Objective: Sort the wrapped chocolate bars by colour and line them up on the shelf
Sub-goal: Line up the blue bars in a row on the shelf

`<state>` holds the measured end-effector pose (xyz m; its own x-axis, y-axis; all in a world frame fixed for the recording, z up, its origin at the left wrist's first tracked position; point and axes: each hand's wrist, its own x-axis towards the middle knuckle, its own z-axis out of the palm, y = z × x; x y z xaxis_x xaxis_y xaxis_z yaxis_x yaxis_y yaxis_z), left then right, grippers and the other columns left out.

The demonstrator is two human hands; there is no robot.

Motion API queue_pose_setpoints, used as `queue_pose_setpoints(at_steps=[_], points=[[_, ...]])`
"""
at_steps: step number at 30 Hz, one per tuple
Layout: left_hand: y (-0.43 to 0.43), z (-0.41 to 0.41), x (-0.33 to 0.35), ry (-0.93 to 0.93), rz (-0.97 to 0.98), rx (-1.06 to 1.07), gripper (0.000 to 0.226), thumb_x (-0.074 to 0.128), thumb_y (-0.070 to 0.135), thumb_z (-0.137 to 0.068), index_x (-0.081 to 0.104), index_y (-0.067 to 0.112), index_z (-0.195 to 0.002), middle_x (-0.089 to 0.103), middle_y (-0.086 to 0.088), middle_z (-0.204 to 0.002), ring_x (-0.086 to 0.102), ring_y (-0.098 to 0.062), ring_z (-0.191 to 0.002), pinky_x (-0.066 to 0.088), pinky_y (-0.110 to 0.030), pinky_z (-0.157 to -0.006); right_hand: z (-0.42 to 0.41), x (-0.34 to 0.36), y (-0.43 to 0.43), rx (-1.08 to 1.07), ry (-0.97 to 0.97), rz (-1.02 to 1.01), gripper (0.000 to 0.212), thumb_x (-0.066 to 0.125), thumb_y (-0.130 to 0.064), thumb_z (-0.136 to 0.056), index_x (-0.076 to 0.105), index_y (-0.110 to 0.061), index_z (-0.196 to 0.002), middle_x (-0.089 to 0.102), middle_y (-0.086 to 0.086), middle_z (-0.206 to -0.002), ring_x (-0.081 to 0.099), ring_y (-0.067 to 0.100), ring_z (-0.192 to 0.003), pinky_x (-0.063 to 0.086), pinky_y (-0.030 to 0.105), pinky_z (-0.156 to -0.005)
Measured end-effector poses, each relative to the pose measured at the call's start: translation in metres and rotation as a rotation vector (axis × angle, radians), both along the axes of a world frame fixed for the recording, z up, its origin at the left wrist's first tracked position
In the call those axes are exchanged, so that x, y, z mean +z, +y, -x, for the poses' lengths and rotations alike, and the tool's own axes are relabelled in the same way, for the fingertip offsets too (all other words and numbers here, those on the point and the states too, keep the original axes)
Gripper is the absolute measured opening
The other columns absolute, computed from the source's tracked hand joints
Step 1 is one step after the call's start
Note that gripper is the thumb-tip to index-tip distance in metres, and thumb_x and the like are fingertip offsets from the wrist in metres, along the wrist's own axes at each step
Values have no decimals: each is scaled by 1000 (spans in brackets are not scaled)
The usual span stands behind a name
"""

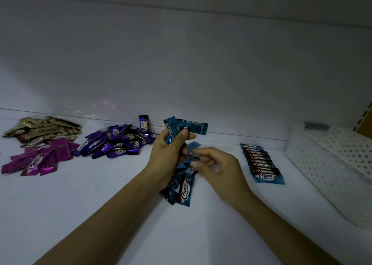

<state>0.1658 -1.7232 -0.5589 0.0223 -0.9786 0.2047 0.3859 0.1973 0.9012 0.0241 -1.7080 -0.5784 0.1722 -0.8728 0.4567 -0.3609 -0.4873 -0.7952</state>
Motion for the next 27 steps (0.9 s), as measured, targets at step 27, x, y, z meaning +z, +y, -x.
queue_pose_setpoints(at_steps=[27], points=[[29, 31, -19, -797, 393, -21, 17, 58, 38, -86, 68, 26, -80, 62, 21, -59, 53, 0, -47, 36, -7, -46, 137, 30, 48, -64, 481, 51, 20, 82, -12, -70, 70, -25, -79, 60, -18, -60, 49, 0, -51, 34, 5, -50]])
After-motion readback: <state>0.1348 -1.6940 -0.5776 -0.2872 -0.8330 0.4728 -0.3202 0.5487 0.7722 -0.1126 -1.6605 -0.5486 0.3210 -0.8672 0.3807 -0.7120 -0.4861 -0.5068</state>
